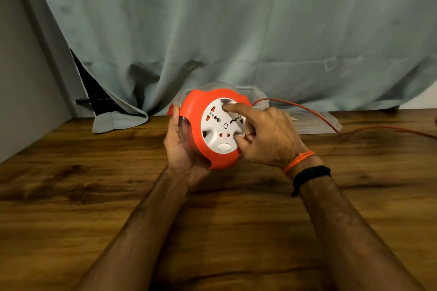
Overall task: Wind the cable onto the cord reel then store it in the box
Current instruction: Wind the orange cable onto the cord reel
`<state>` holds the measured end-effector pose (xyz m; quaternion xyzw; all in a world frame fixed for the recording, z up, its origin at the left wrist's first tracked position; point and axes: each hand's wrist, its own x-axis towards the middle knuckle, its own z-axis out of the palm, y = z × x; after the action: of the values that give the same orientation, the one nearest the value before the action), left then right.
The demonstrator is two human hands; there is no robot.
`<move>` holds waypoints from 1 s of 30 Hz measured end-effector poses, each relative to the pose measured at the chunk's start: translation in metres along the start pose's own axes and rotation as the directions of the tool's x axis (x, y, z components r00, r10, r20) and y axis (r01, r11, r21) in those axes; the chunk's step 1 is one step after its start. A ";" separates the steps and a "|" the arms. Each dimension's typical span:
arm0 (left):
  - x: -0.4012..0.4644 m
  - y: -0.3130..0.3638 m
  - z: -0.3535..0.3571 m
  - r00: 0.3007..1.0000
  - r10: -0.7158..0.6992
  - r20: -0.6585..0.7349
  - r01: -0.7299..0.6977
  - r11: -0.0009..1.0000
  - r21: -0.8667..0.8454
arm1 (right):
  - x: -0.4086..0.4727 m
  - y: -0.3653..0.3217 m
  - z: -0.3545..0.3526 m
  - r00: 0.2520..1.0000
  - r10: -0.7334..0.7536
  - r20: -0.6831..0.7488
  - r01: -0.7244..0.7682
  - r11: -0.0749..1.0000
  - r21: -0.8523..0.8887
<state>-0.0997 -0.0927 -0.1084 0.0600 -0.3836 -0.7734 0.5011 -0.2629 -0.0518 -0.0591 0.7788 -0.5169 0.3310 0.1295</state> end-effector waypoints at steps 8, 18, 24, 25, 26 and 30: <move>-0.001 0.001 0.001 0.999 0.015 -0.043 -0.013 0.999 0.044 | -0.001 0.002 0.007 0.996 0.055 -0.075 -0.062 0.993 -0.100; -0.001 0.000 0.008 0.988 0.090 -0.123 -0.081 0.994 0.078 | 0.000 -0.022 0.026 0.946 0.274 -0.176 -0.292 0.952 -0.089; -0.001 0.003 0.002 0.994 0.035 -0.102 -0.030 0.998 0.049 | 0.001 -0.012 0.010 0.967 0.203 -0.154 -0.198 0.979 0.050; -0.001 0.003 0.000 0.996 0.030 -0.088 -0.026 0.999 0.040 | 0.001 -0.008 0.005 0.974 0.183 -0.137 -0.175 0.982 0.070; 0.000 0.003 -0.002 0.997 0.022 -0.076 -0.020 0.999 0.031 | 0.002 -0.004 0.002 0.980 0.160 -0.119 -0.151 0.986 0.077; 0.000 0.001 -0.005 0.999 -0.027 -0.018 0.027 0.999 0.028 | 0.001 0.000 -0.007 0.999 0.040 -0.036 -0.037 0.997 0.065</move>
<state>-0.0966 -0.0957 -0.1119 0.0791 -0.3889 -0.7741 0.4933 -0.2654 -0.0487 -0.0536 0.7662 -0.5184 0.3642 0.1074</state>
